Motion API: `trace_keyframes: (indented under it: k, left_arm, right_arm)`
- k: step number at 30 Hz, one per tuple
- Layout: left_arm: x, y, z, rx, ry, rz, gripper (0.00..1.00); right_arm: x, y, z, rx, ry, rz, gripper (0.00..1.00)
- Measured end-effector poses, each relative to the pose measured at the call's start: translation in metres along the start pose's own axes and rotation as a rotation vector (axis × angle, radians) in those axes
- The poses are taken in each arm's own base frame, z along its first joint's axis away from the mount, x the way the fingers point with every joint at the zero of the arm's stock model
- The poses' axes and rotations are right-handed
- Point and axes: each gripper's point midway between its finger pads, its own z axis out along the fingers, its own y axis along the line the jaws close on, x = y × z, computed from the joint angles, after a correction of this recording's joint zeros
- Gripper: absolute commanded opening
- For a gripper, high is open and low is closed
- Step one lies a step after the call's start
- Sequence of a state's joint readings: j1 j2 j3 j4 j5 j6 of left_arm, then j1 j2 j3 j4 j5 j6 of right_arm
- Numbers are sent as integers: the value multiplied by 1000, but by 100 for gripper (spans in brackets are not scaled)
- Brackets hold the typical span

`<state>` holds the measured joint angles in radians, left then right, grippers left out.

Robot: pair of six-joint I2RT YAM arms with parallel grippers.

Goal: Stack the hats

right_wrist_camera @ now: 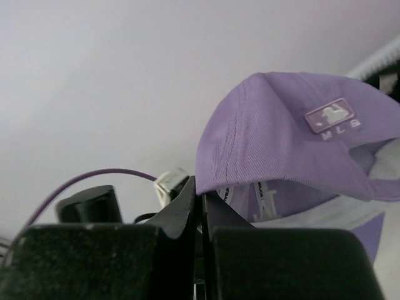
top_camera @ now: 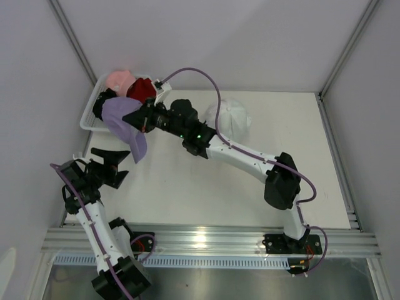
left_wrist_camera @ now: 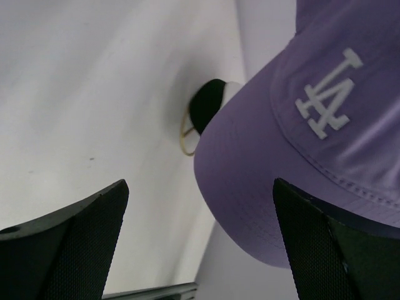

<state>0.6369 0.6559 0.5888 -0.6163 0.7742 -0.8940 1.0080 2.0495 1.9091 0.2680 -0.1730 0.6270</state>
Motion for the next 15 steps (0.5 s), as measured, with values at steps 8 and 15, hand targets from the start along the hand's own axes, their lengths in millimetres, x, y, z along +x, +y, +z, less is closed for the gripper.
trace_keyframes:
  k: [8, 15]
  left_arm:
    - [0, -48, -4, 212, 75, -109, 100]
    - [1, -95, -15, 340, 99, -62, 99]
  right_arm:
    - [-59, 6, -32, -69, -142, -104, 0]
    - [-64, -14, -64, -10, -205, -147, 0]
